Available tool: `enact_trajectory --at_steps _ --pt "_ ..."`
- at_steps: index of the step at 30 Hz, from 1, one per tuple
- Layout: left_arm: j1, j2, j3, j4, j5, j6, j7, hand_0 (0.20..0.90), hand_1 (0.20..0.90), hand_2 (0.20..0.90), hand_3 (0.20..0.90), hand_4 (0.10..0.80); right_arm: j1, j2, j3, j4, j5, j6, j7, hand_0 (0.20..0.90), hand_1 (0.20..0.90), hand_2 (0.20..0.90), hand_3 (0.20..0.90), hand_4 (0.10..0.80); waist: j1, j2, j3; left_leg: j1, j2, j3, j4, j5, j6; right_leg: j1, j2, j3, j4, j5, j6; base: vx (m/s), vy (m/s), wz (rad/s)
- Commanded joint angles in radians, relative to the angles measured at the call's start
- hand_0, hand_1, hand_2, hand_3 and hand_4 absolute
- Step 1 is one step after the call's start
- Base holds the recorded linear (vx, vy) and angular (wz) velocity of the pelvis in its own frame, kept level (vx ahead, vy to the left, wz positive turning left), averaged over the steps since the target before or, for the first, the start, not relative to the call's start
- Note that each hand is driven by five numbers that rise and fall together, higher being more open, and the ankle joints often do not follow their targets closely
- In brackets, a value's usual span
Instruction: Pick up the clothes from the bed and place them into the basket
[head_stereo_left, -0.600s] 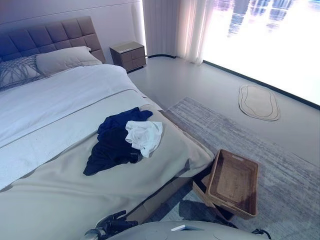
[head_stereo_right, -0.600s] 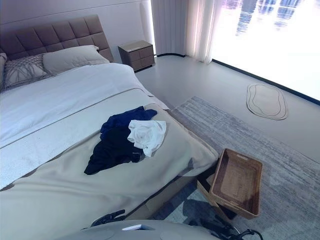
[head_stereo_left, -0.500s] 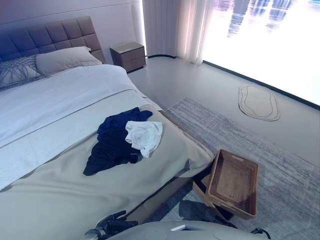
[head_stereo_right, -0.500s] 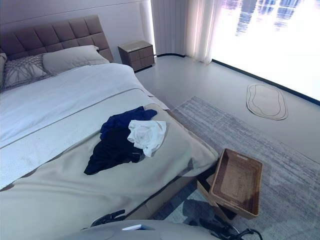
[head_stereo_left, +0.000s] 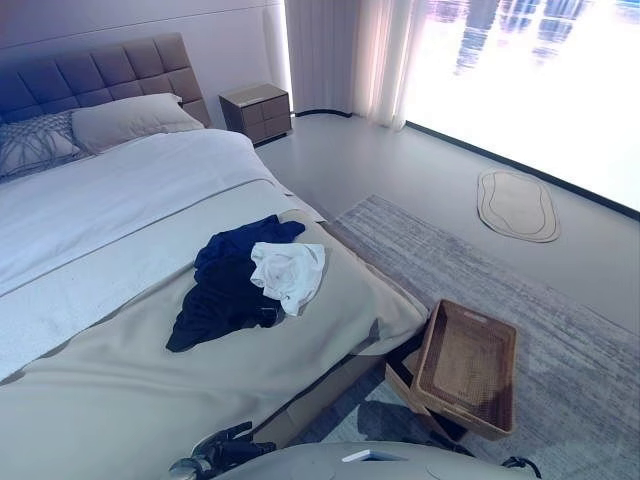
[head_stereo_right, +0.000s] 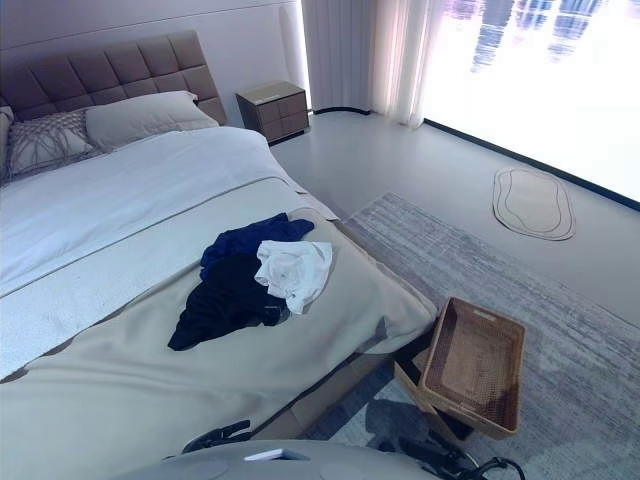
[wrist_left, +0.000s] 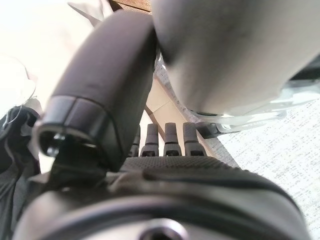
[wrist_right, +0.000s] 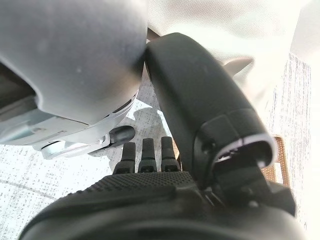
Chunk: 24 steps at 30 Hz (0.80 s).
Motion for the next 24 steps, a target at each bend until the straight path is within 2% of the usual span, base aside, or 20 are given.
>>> enact_trajectory --at_steps 1,8,12,15,21,24 --pt "-0.080 0.003 -0.004 0.042 0.011 -0.012 -0.015 0.900 0.900 0.900 0.900 0.800 -0.097 -0.019 -0.008 0.028 -0.014 -0.020 0.021 0.900 0.900 0.900 0.900 0.800 0.005 0.012 0.073 0.068 -0.110 -0.002 0.008 -0.149 0.085 0.066 0.046 -0.061 0.072 -0.137 -0.040 0.000 0.000 0.00" --pt "-0.081 0.008 -0.007 0.035 0.021 0.000 -0.009 0.900 0.900 0.900 0.900 0.800 -0.119 -0.040 0.000 0.021 -0.086 -0.033 -0.022 0.900 0.900 0.900 0.900 0.800 0.025 0.005 0.077 0.078 -0.116 -0.016 0.016 -0.154 0.093 0.073 0.040 -0.069 0.086 -0.145 -0.044 0.031 0.004 0.04" --pt "-0.078 0.027 -0.016 0.012 0.028 0.018 -0.016 0.900 0.900 0.900 0.900 0.800 -0.163 -0.079 0.002 -0.073 -0.094 -0.031 -0.054 0.900 0.900 0.900 0.900 0.800 0.050 -0.010 0.086 0.072 -0.123 -0.030 0.042 -0.168 0.100 0.078 0.035 -0.077 0.087 -0.145 -0.046 0.040 -0.002 0.09" --pt "-0.065 0.037 -0.027 -0.003 0.027 0.021 -0.013 0.900 0.900 0.900 0.900 0.800 -0.197 -0.116 0.020 -0.169 -0.166 -0.052 -0.108 0.900 0.900 0.900 0.900 0.800 0.068 -0.021 0.090 0.068 -0.126 -0.040 0.048 -0.174 0.105 0.079 0.031 -0.084 0.085 -0.142 -0.045 0.043 0.010 0.09" --pt "-0.045 0.048 -0.069 -0.029 0.011 0.007 0.004 0.900 0.900 0.900 0.900 0.800 -0.316 -0.256 0.071 -0.436 -0.281 -0.046 -0.223 0.900 0.900 0.900 0.900 0.800 0.113 -0.040 0.119 0.035 -0.135 -0.071 0.072 -0.186 0.112 0.062 0.016 -0.096 0.081 -0.130 -0.039 0.025 0.051 0.24" --pt "-0.064 0.064 -0.105 -0.066 -0.019 0.001 0.009 0.900 0.900 0.900 0.900 0.800 -0.436 -0.345 0.117 -0.560 -0.363 0.003 -0.347 0.900 0.900 0.900 0.900 0.800 0.142 -0.046 0.165 -0.039 -0.138 -0.089 0.120 -0.190 0.118 0.005 0.000 -0.093 0.097 -0.116 -0.033 -0.091 0.058 0.28"
